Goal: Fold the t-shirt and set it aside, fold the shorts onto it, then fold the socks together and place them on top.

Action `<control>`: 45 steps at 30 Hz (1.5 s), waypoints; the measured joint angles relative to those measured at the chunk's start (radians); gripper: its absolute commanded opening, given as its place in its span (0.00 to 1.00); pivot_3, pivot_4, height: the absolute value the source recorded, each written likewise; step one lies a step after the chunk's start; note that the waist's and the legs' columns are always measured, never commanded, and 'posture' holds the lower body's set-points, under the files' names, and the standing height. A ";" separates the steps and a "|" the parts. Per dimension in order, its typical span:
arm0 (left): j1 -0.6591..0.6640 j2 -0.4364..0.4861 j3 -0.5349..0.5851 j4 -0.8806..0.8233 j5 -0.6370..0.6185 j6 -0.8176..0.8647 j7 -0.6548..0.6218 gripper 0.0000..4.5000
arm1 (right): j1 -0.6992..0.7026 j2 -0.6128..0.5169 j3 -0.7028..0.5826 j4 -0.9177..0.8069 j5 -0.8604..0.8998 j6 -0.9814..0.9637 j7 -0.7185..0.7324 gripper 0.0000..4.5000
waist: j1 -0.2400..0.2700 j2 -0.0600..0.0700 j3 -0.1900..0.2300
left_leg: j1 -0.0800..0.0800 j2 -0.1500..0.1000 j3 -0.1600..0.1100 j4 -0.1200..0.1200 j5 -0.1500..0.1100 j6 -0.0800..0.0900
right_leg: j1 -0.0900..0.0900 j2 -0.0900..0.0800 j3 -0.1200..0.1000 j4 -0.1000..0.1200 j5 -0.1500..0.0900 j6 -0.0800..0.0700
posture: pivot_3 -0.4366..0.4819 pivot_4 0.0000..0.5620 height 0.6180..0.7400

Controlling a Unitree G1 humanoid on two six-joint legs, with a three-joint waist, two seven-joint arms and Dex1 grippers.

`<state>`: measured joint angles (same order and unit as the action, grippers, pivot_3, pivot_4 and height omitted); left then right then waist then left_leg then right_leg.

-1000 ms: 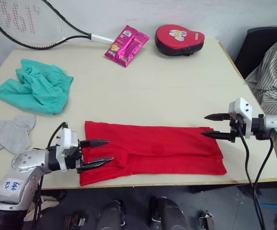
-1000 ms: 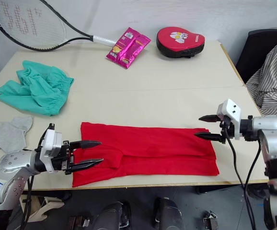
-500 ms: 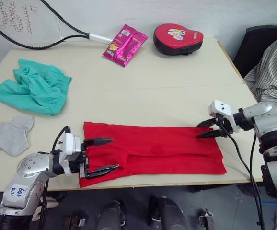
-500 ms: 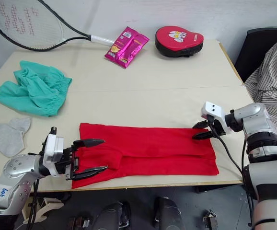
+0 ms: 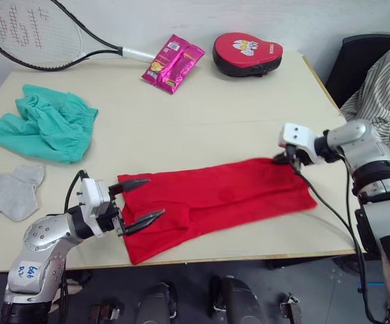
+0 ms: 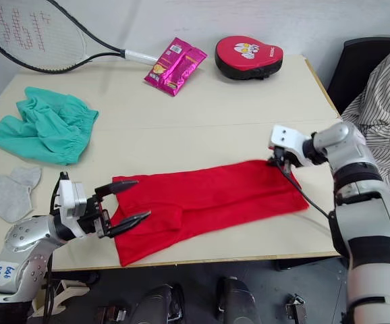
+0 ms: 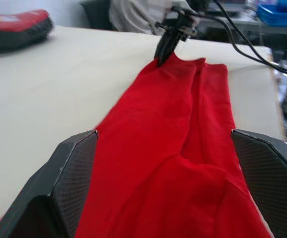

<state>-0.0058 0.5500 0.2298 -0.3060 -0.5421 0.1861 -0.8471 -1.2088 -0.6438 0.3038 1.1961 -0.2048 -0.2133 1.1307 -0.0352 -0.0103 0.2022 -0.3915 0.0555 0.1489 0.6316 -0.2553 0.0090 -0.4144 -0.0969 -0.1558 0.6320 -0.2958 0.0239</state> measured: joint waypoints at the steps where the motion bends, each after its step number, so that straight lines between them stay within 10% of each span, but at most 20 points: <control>1: -0.002 -0.017 0.012 0.009 0.001 -0.003 0.028 1.00 | -0.010 0.019 -0.003 0.008 -0.007 -0.014 -0.048 0.01 | 0.001 0.000 0.000 | 0.000 0.000 0.000 0.000 0.000 -0.001 | 0.000 0.001 0.000 0.000 0.000 0.000 | 0.48 0.27 1.00; 8: 0.022 -0.074 0.044 0.050 0.042 -0.036 0.134 1.00 | -0.038 0.116 -0.009 0.077 -0.056 -0.051 -0.272 0.13 | 0.006 0.000 0.000 | -0.001 0.000 0.001 0.001 0.000 0.000 | 0.000 0.000 0.000 0.000 0.000 0.000 | 0.48 0.27 1.00; 19: -0.230 0.150 0.020 0.332 0.057 0.007 -0.064 1.00 | -0.024 -0.039 -0.222 0.004 0.111 0.249 -0.032 1.00 | 0.007 0.001 0.000 | -0.001 0.000 0.000 0.001 -0.001 0.005 | -0.001 0.000 -0.001 0.002 0.000 0.000 | 0.48 0.27 1.00; 31: -0.697 0.157 -0.248 0.982 0.325 -0.132 -0.294 1.00 | 0.539 -0.111 -0.445 -0.928 0.400 1.276 -0.109 1.00 | 0.001 0.001 0.001 | -0.014 0.000 0.006 0.007 0.004 0.000 | -0.017 0.001 0.003 0.012 0.000 -0.001 | 0.48 0.27 1.00; 40: -0.799 0.106 -0.310 1.163 0.431 -0.184 -0.356 1.00 | 0.604 0.055 -0.490 -1.129 0.473 1.382 -0.324 1.00 | 0.003 -0.003 -0.002 | -0.013 0.003 0.002 0.014 0.000 0.006 | -0.014 0.001 0.001 0.015 0.002 -0.004 | 0.48 0.27 1.00; 45: -0.796 0.090 -0.304 1.169 0.433 -0.163 -0.367 0.80 | 0.572 0.106 -0.457 -1.055 0.469 1.289 -0.383 0.73 | 0.003 -0.010 -0.006 | -0.013 0.003 0.002 0.014 0.000 0.006 | -0.014 0.001 0.001 0.016 0.002 -0.004 | 0.48 0.27 1.00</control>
<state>-0.8020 0.6396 -0.0744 0.8628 -0.1096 0.0228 -1.2144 -0.6365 -0.5377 -0.1528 0.1406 0.2641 1.0761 0.7472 -0.0323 -0.0198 0.1965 -0.4043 0.0589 0.1514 0.6461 -0.2550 0.0146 -0.4282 -0.0956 -0.1544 0.6477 -0.2937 0.0201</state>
